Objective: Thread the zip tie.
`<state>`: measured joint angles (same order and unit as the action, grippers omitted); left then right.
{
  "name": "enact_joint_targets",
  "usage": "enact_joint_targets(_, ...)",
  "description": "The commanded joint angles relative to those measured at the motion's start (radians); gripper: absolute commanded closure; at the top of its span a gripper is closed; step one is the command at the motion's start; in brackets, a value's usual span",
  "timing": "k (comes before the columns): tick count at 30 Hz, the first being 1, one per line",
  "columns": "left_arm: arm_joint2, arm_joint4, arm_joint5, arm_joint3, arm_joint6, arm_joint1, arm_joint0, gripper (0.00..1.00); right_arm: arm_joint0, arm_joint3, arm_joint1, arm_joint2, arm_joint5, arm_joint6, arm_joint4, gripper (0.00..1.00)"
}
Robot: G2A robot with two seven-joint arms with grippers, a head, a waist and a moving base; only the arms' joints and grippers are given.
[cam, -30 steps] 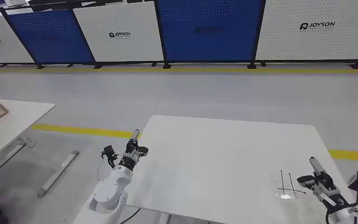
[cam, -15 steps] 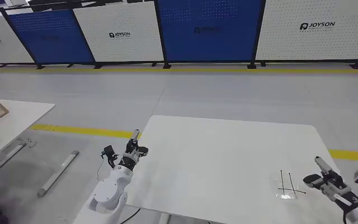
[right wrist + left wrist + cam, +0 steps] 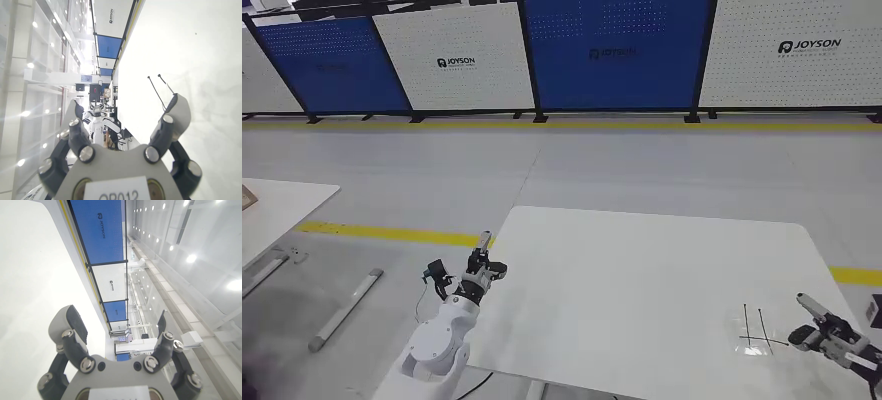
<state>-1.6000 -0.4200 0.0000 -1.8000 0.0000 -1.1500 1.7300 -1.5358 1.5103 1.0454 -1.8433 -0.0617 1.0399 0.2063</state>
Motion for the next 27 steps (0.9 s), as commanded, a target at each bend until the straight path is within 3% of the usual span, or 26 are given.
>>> enact_joint_targets(1, 0.000, 0.000, 0.000, 0.000, 0.000, 0.000, 0.000, 0.00, 0.000, 0.000, 0.000, 0.000, 0.000, 0.000, 0.000, 0.00)
enact_joint_targets(9, 0.000, 0.000, 0.000, 0.000, 0.000, 0.000, 0.000, 0.00, -0.001, -0.008, 0.000, -0.007, 0.007, -0.001, 0.018, 0.00)
enact_joint_targets(14, 0.000, 0.000, 0.000, 0.000, 0.000, 0.000, 0.000, 0.00, -0.021, -0.064, -0.006, -0.050, 0.110, 0.032, 0.054, 0.00)
enact_joint_targets(20, 0.000, 0.000, 0.000, 0.000, 0.000, 0.000, 0.000, 0.00, -0.016, -0.103, -0.015, -0.031, 0.147, 0.033, -0.014, 0.00)
enact_joint_targets(27, 0.000, 0.000, 0.000, 0.000, 0.000, 0.000, 0.000, 0.00, 0.016, -0.119, -0.021, 0.020, 0.123, 0.032, -0.099, 0.00)
